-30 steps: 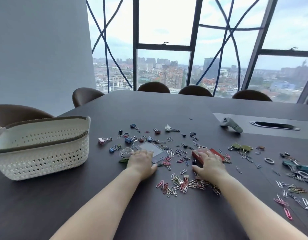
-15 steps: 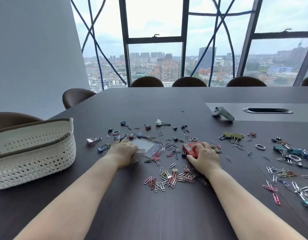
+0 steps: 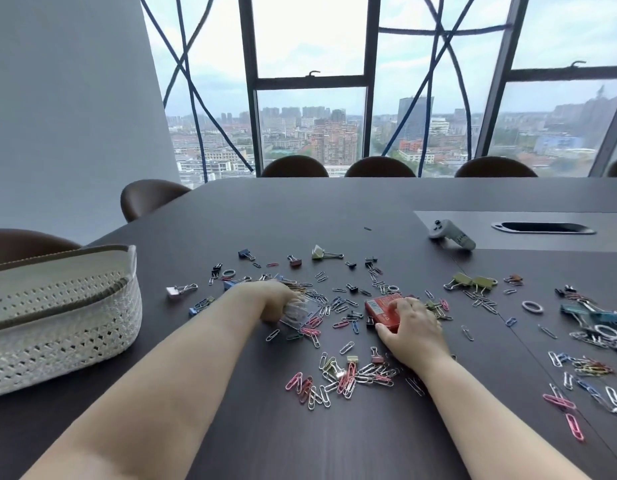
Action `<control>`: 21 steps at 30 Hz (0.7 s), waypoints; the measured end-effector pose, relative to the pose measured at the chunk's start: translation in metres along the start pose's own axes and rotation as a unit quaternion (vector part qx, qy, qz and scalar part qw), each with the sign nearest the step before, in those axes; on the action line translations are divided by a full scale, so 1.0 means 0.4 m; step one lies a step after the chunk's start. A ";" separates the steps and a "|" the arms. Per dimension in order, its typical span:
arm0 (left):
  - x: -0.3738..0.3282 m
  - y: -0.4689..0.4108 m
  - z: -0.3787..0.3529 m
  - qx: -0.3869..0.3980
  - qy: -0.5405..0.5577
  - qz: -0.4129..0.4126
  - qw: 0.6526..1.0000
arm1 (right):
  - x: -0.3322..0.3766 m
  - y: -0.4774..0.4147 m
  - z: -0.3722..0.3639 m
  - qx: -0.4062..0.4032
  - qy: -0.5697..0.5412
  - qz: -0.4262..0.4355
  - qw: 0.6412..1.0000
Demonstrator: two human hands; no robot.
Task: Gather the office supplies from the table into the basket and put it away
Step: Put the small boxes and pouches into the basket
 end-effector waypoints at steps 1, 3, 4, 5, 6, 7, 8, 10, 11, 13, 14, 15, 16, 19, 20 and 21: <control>0.003 -0.009 -0.008 0.019 0.006 0.003 1.000 | 0.001 0.000 -0.001 0.001 -0.002 0.000 1.000; 0.010 -0.028 -0.019 0.023 0.010 0.002 1.000 | 0.001 0.000 -0.003 0.002 -0.007 0.003 1.000; 0.015 -0.035 -0.020 0.019 0.022 0.000 1.000 | 0.001 0.000 -0.002 0.001 -0.009 0.005 1.000; 0.014 -0.035 -0.017 0.012 0.038 -0.010 0.999 | 0.001 0.000 -0.002 0.001 -0.011 0.008 1.000; 0.009 -0.028 -0.011 0.008 0.056 -0.021 0.998 | 0.000 -0.001 -0.002 0.000 -0.014 0.010 1.000; 0.004 -0.024 -0.005 0.006 0.074 -0.035 0.997 | -0.002 -0.001 -0.002 0.001 -0.017 0.011 1.000; 0.001 -0.020 -0.002 0.003 0.096 -0.046 0.994 | -0.004 -0.001 -0.003 0.002 -0.019 0.012 1.000; 0.007 -0.014 -0.006 -0.016 0.146 -0.051 0.988 | -0.006 -0.002 -0.004 0.002 -0.023 0.015 1.000; 0.015 -0.011 -0.010 -0.031 0.182 -0.047 0.982 | -0.006 -0.003 -0.005 0.003 -0.024 0.015 1.000; 0.030 -0.004 -0.020 -0.057 0.250 -0.047 0.965 | -0.004 -0.002 -0.003 0.005 -0.026 0.015 1.000; 0.036 0.000 -0.026 -0.065 0.268 -0.047 0.960 | -0.003 -0.003 -0.003 0.004 -0.026 0.015 1.000; 0.043 0.001 -0.030 -0.070 0.272 -0.047 0.959 | -0.003 -0.003 -0.002 0.004 -0.026 0.016 1.000; 0.047 0.002 -0.032 -0.072 0.270 -0.046 0.959 | -0.002 -0.003 -0.003 0.004 -0.026 0.016 1.000; 0.056 -0.005 -0.038 -0.062 0.258 -0.027 0.964 | -0.001 -0.002 -0.003 0.005 -0.026 0.018 0.999; 0.054 -0.009 -0.037 -0.059 0.251 -0.028 0.966 | 0.000 -0.002 -0.002 0.005 -0.027 0.019 0.999; 0.051 -0.013 -0.033 -0.062 0.234 -0.034 0.970 | 0.001 -0.001 -0.001 0.004 -0.028 0.020 0.999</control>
Point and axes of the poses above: each hand's wrist, its own y-axis away from the middle knuckle, its own z-axis out of the back of the hand, x = y × z, the point moved 7 cm from there along -y, towards the middle knuckle, and after that the axes turned 5 degrees about y, right-handed, at the moved point
